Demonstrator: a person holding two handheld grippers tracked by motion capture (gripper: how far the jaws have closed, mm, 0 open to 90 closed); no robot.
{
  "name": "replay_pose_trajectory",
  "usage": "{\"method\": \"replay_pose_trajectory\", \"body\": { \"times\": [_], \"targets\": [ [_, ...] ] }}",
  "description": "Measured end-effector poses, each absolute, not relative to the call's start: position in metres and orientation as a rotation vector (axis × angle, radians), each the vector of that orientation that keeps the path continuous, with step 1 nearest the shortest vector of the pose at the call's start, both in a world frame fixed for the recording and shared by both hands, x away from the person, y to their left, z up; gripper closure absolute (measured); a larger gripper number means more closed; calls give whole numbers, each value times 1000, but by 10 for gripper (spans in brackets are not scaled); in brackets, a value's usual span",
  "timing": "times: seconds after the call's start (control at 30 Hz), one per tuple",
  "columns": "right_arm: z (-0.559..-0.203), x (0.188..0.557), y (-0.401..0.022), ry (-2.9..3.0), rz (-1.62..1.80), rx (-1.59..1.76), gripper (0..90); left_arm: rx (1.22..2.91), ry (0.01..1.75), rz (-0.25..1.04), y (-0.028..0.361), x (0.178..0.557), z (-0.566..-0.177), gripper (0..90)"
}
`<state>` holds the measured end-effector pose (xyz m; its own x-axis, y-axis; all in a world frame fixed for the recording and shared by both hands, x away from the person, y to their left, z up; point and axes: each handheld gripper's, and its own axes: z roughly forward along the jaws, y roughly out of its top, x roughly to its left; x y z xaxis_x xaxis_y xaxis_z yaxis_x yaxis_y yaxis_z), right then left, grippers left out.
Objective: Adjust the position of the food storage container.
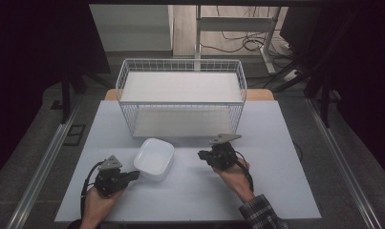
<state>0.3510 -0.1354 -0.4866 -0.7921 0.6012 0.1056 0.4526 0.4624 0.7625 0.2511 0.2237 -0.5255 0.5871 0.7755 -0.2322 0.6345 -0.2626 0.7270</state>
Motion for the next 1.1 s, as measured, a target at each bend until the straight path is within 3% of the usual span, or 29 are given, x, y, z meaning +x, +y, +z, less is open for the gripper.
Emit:
{"method": "replay_pose_trajectory", "body": {
  "times": [0.57, 0.8, 1.1],
  "targets": [
    [-504, 407, -52, 2590, 1223, 857, 887, 1953, 1240, 243, 235, 280, -531, 898],
    [-507, 403, -56, 2625, 1171, 851, 888, 1955, 1235, 233, 229, 291, -532, 898],
    [-504, 370, -90, 2639, 1141, 908, 879, 1989, 1161, 154, 200, 293, -531, 898]
  ]
}}
